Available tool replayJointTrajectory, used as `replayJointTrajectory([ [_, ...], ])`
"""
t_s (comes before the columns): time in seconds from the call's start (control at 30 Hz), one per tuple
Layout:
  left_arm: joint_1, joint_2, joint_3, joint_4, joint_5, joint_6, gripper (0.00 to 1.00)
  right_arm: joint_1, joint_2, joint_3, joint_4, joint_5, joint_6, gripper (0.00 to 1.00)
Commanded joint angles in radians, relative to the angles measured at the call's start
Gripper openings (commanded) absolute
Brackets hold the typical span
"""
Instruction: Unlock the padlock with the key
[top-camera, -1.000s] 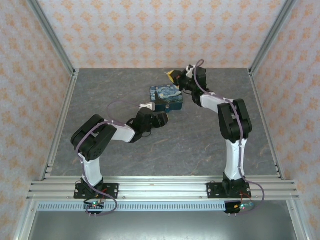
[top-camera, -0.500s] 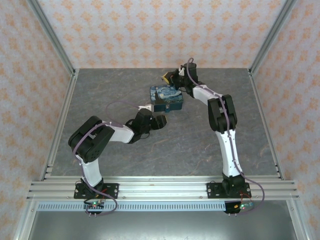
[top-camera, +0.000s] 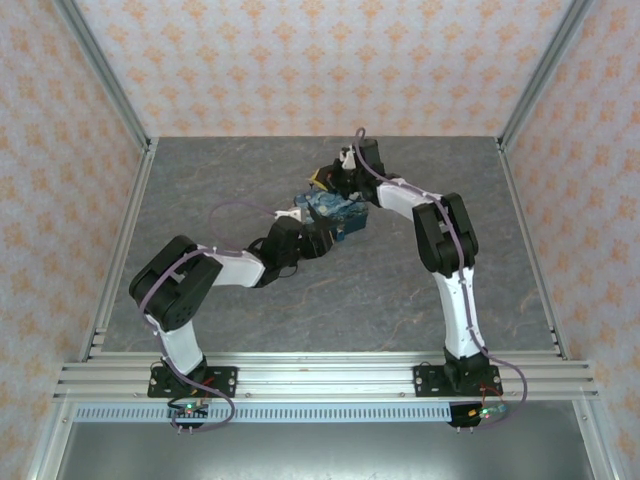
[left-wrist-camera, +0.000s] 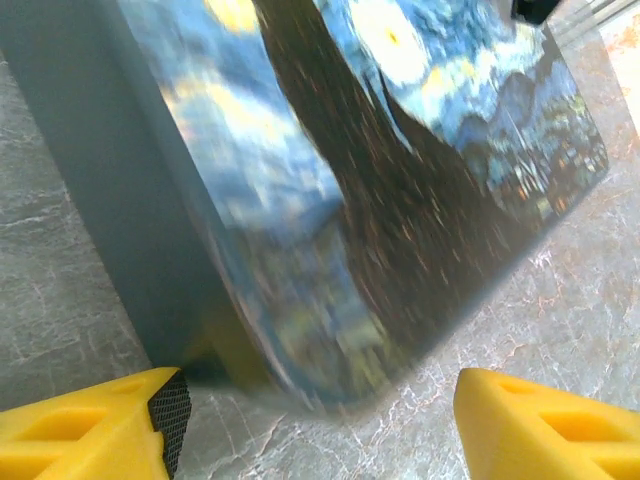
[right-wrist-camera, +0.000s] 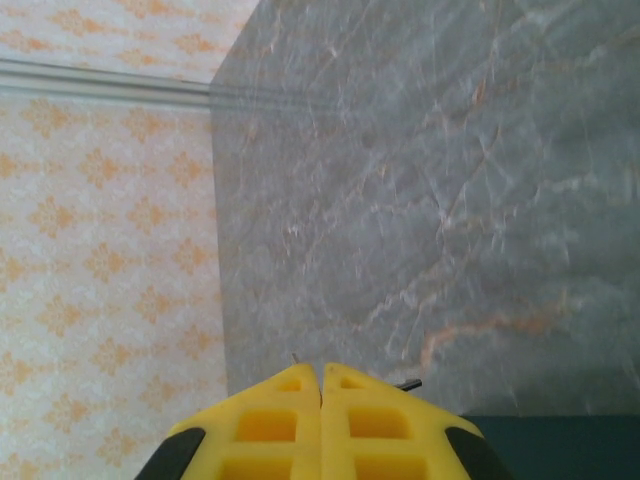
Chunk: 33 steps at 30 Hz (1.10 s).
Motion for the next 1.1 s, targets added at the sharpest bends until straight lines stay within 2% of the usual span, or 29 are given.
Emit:
replayJointTrajectory([
  [0.0,-0.001,-0.032,-0.025,-0.002,0.001,0.011,0.71,0.016,-0.025,-0.118,-0.026,0.012,-0.001,0.00],
  [0.27,-0.013,-0.040,-0.044,-0.001,-0.026,0.000,0.71,0.020,-0.126,-0.268,0.111,0.030,0.082,0.00],
  [0.5,-0.024,-0.112,-0.118,-0.019,-0.038,-0.016,0.72,-0.023,-0.153,-0.189,0.116,0.061,0.112,0.00],
  [0.73,-0.101,-0.226,-0.135,-0.119,-0.011,0.010,0.72,-0.078,-0.156,-0.151,0.115,0.048,0.129,0.00],
  [1.07,-0.132,-0.098,0.004,-0.122,0.023,0.017,0.73,-0.095,-0.194,-0.274,0.114,0.041,0.088,0.00],
])
